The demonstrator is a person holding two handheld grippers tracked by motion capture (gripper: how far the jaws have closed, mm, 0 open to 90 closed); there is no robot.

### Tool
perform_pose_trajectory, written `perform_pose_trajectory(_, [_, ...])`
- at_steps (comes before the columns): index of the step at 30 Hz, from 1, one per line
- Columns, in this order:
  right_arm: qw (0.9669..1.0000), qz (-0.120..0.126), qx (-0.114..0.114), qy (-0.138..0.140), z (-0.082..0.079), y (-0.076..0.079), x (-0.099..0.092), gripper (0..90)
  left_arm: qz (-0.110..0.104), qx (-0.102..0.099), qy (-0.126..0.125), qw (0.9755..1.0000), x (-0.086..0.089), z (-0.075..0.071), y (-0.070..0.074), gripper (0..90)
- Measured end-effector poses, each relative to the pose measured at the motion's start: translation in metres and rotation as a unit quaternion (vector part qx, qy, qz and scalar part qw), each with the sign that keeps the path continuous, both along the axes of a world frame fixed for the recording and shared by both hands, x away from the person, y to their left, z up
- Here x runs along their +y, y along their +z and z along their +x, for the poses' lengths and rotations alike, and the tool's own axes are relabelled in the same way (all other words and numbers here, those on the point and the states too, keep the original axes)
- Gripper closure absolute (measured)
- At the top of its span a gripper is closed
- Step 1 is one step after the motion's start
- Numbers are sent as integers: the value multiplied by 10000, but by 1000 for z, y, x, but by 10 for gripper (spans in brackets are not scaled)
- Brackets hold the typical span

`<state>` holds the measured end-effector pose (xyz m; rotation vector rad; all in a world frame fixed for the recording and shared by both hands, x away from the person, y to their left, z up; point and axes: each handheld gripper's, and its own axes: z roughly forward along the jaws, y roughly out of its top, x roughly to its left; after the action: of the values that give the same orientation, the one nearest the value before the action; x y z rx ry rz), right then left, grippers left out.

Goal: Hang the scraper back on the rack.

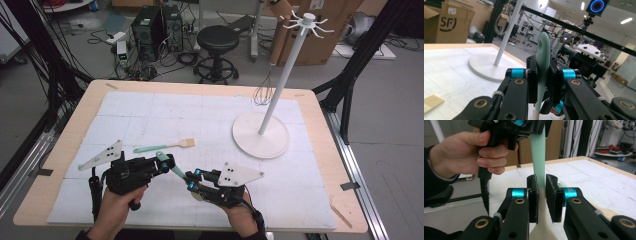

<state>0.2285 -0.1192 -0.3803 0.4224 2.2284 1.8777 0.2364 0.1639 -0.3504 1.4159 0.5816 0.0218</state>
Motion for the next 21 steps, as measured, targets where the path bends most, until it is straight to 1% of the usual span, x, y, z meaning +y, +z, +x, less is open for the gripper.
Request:
perform_pose_trajectory(4, [9999,11,19,116,-1,5,-1,820,111,-188,-142,9997,-1,-2,6,819])
perform_pose_trajectory(7, [9994,35,137,302,0,6,-2,807,199,-264,-267,9991,-1,-3,11,820])
perform_pose_trajectory(8, [9990,51,172,411,1,7,-2,739,238,-292,-293,9989,-2,-3,12,820])
perform_pose_trajectory(9, [9985,90,218,497,2,8,-2,650,262,-306,-344,9986,-2,-3,13,820])
perform_pose_trajectory(10, [9980,121,272,562,3,10,-2,603,272,-312,-388,9984,-2,-3,14,820])
perform_pose_trajectory(11, [9975,136,300,629,4,12,-3,575,288,-333,-426,9981,-2,-3,15,820])
perform_pose_trajectory(12, [9973,144,236,681,4,13,-3,568,311,-366,-506,9976,-1,-2,16,820])
perform_pose_trajectory(14, [9960,152,216,854,5,17,-4,530,379,-440,-640,9963,-1,-3,19,820])
perform_pose_trajectory(15, [9952,126,248,938,6,18,-5,520,422,-482,-729,9953,-1,-3,21,820])
perform_pose_trajectory(16, [9939,95,322,1053,8,18,-5,514,450,-515,-763,9947,-1,-4,23,820])
perform_pose_trajectory(18, [9923,73,416,1168,11,18,-5,515,507,-599,-862,9932,-1,-4,25,820])
perform_pose_trajectory(21, [9889,17,455,1411,12,17,-2,572,525,-731,-1054,9903,-1,-6,28,819])
